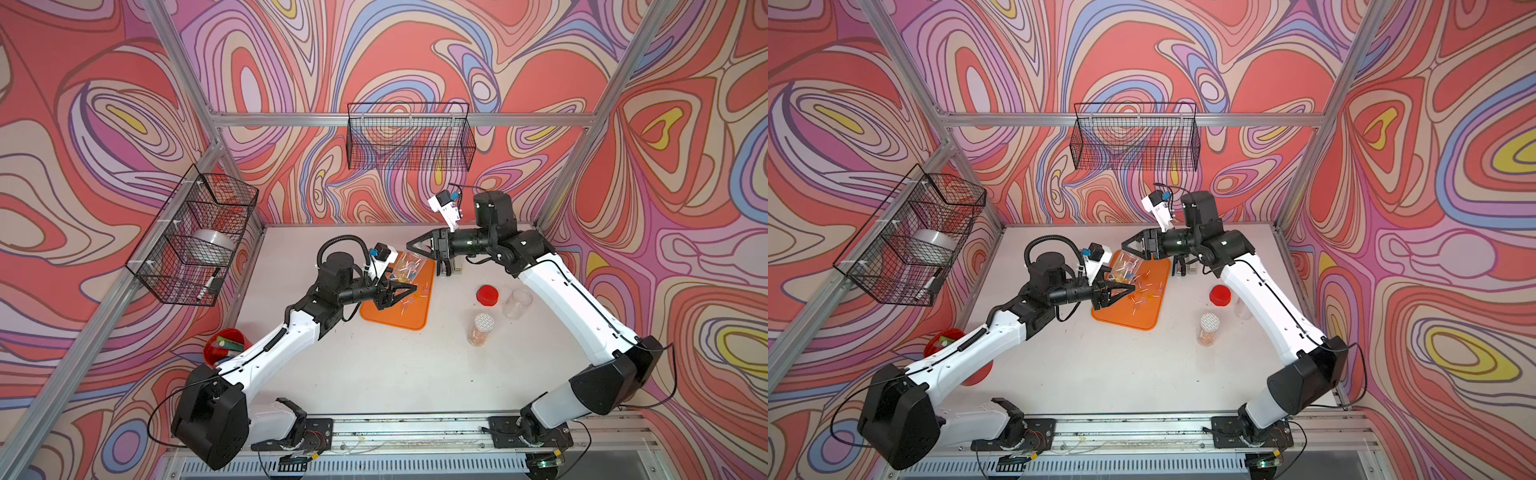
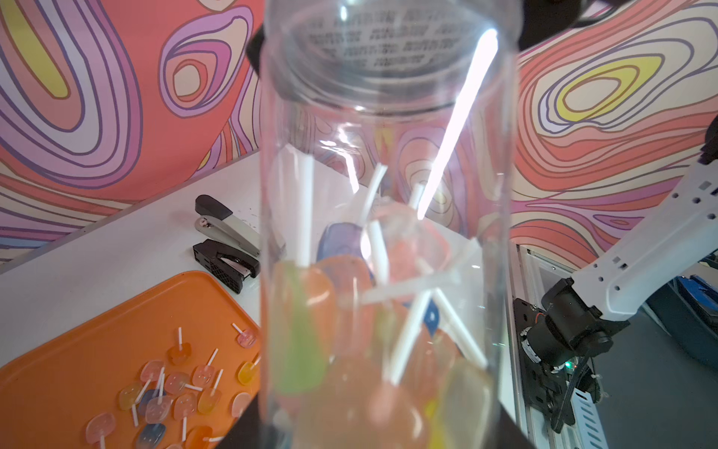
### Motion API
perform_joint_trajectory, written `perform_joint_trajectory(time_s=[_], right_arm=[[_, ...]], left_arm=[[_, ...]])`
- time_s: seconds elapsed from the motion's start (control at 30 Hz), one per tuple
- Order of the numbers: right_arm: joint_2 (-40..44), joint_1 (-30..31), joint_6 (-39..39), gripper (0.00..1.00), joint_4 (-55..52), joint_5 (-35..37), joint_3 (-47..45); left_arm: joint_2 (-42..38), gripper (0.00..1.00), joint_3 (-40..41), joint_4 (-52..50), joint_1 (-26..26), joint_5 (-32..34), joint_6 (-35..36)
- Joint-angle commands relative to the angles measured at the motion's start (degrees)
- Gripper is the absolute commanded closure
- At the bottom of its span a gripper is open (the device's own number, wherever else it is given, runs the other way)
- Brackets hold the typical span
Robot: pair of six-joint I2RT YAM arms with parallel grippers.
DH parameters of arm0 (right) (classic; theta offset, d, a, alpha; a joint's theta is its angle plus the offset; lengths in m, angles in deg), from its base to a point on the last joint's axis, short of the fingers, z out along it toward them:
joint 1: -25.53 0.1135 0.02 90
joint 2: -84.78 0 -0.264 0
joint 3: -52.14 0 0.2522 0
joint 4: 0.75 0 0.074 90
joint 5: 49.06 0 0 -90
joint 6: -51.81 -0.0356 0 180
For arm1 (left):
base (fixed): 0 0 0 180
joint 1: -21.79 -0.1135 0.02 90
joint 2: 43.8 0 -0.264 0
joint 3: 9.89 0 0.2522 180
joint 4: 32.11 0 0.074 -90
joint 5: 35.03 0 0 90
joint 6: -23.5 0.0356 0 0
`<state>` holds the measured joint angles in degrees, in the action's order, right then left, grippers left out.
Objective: Pour the candies out of the jar
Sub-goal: Unscrew the lid from the jar.
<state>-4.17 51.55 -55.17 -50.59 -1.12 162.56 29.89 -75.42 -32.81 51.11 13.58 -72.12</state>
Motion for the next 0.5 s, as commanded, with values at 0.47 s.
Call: perform_joint_trajectory(time_s=[0.47], right_arm=[[2.7, -0.6, 2.7, 0.46, 2.8, 2.3, -2.3]], left_arm=[[0.1, 1.0, -1.9, 2.8, -0.6, 1.4, -2.8]])
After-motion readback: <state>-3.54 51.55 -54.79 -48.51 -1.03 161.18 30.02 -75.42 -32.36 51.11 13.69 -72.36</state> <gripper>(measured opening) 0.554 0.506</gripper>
